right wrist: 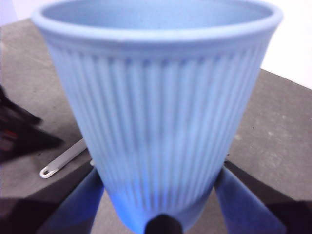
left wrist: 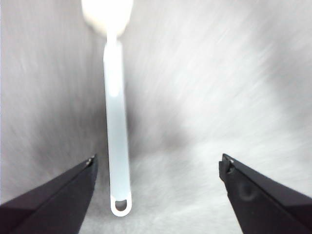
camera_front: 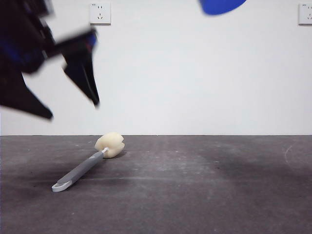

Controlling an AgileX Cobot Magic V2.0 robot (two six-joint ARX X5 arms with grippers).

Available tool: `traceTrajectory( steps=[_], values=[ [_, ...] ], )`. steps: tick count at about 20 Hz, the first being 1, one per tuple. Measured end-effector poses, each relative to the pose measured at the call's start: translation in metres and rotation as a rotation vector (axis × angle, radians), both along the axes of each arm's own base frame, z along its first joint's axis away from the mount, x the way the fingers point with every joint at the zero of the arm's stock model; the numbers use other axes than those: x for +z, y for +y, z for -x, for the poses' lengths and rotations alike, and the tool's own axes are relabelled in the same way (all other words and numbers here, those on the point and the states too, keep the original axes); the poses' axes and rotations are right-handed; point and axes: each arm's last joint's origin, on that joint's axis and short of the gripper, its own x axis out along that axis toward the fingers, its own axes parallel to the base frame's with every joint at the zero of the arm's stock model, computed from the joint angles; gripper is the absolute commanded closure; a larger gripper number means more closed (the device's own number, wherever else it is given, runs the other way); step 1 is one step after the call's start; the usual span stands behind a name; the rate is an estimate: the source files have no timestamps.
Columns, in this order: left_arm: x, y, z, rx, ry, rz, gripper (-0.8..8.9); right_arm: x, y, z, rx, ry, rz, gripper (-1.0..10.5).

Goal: Pick up the cup brush,pick up the cup,insert the brush into the cup,clean the cup,put the cup brush back,put the cup back to the fixed position on the table

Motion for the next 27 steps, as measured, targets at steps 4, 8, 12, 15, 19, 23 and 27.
traceTrajectory(
  steps=[4, 8, 12, 15, 19, 23, 27],
  values=[
    [0.034, 0.027, 0.035, -0.019, -0.099, 0.046, 3.95, -0.044, 0.010, -0.020, -0.051, -0.005, 0.016, 9.6],
    [0.052, 0.050, 0.065, -0.027, -0.167, 0.087, 3.95, -0.096, 0.004, -0.033, -0.122, 0.010, 0.006, 9.6],
    [0.058, 0.064, 0.085, -0.037, -0.197, 0.115, 3.95, -0.124, -0.003, -0.047, -0.197, 0.004, -0.048, 9.6],
    [0.058, 0.068, 0.090, -0.055, -0.198, 0.131, 3.96, -0.146, 0.001, -0.064, -0.186, 0.037, -0.065, 9.6],
    [0.058, 0.068, 0.090, -0.059, -0.191, 0.130, 3.96, -0.181, 0.005, -0.086, -0.200, 0.089, -0.080, 9.6],
    [0.057, 0.068, 0.091, -0.059, -0.185, 0.125, 3.96, -0.194, 0.000, -0.100, -0.206, 0.080, -0.128, 9.6],
    [0.057, 0.068, 0.091, -0.060, -0.180, 0.121, 3.96, -0.194, -0.008, -0.110, -0.180, 0.069, -0.162, 9.6]
  ],
)
